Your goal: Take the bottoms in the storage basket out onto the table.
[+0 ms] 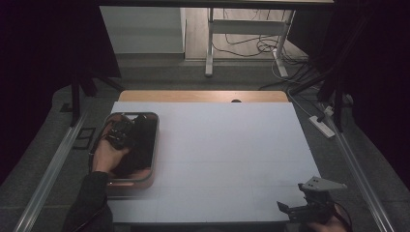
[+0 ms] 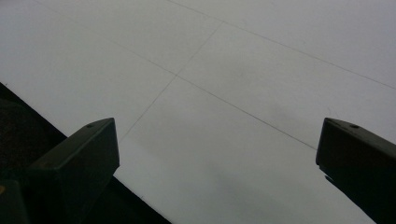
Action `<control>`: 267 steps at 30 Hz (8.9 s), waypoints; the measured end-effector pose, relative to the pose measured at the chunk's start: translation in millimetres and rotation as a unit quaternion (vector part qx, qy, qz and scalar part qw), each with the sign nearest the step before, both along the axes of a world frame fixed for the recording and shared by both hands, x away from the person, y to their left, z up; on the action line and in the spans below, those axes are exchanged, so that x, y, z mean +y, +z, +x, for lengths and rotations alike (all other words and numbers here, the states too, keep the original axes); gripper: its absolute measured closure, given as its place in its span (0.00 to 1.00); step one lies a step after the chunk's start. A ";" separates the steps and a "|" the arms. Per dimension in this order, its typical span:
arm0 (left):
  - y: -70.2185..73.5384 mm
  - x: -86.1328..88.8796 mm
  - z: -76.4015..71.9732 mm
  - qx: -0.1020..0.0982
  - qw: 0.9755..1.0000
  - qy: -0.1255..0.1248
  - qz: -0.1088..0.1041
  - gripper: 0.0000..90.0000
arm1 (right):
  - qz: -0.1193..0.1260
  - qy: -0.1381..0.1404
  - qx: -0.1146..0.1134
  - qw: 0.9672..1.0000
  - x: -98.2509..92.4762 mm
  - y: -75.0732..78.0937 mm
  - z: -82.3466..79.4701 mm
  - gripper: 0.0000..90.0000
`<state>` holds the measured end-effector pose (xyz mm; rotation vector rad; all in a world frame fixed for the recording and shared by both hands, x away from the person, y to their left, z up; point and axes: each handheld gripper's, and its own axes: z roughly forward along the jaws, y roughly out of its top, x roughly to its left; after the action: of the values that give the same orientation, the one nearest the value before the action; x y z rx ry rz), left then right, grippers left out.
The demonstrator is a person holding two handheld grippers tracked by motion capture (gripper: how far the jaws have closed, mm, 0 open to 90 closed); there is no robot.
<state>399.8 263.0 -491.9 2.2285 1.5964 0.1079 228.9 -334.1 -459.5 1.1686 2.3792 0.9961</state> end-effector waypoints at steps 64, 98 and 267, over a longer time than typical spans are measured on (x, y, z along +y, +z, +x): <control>130.4 -0.1 -64.5 -0.241 0.960 -0.042 -0.132 0.81 | 0.000 -0.001 -0.002 1.000 -0.1 0.4 -0.5 0.00; 135.6 -86.1 -51.1 -0.229 0.952 -0.140 -0.146 0.81 | -0.001 -0.002 -0.002 1.000 0.0 0.2 -0.8 0.00; 28.5 -190.9 -31.9 -0.197 0.933 -0.270 -0.132 0.00 | -0.001 0.014 -0.003 1.000 1.2 0.2 -2.6 0.00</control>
<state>368.0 72.1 -463.4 2.1705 0.7132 0.1612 226.3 -332.9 -459.3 1.1326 2.3980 1.0038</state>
